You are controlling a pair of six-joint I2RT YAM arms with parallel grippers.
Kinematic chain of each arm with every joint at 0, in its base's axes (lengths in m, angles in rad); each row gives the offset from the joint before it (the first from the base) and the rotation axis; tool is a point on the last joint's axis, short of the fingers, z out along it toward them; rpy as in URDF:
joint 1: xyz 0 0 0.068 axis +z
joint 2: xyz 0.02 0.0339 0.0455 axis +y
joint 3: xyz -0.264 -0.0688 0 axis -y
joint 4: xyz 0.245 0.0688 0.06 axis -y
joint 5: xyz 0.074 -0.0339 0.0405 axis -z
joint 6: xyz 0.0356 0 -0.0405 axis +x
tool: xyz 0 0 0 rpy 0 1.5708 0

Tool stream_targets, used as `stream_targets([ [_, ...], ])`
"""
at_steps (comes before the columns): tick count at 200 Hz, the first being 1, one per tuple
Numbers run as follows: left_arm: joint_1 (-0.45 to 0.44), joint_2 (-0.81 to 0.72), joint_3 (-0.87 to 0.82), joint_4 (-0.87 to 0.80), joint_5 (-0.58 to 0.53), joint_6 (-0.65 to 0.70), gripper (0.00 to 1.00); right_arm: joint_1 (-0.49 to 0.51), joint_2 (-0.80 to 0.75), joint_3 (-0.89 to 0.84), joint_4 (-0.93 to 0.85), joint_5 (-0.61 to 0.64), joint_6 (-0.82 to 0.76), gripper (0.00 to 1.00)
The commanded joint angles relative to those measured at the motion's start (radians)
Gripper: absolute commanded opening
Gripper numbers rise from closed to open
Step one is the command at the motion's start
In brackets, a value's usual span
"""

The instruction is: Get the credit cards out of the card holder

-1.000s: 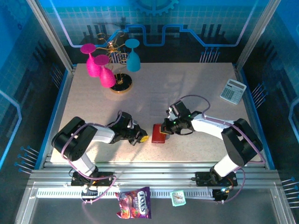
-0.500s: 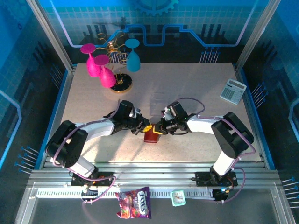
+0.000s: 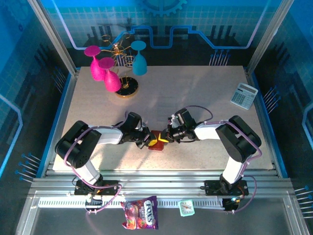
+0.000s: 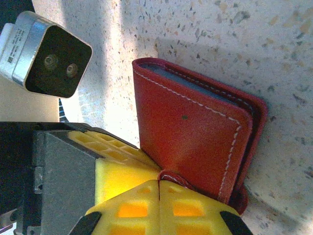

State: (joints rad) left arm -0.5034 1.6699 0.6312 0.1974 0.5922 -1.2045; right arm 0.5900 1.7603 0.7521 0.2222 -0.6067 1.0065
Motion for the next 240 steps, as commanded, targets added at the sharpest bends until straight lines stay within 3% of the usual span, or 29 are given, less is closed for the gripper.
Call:
stream_targets([
  [1,-0.007,0.038,-0.046,-0.035,-0.039,0.005,0.08,0.008,-0.017,-0.004,0.015,-0.018,0.002,0.0],
  [106,-0.006,0.056,-0.09,0.008,-0.055,-0.016,0.07,-0.007,-0.134,0.004,-0.117,0.016,-0.042,0.0],
  [138,-0.001,0.003,-0.073,0.021,-0.049,-0.035,0.16,-0.009,-0.146,0.009,-0.127,0.016,-0.04,0.0],
  [196,0.049,-0.192,0.104,-0.312,-0.11,0.123,0.21,-0.016,-0.219,0.052,-0.23,0.034,-0.078,0.0],
  [240,0.118,-0.274,0.156,-0.411,-0.12,0.186,0.21,-0.016,-0.248,0.111,-0.306,0.018,-0.098,0.0],
])
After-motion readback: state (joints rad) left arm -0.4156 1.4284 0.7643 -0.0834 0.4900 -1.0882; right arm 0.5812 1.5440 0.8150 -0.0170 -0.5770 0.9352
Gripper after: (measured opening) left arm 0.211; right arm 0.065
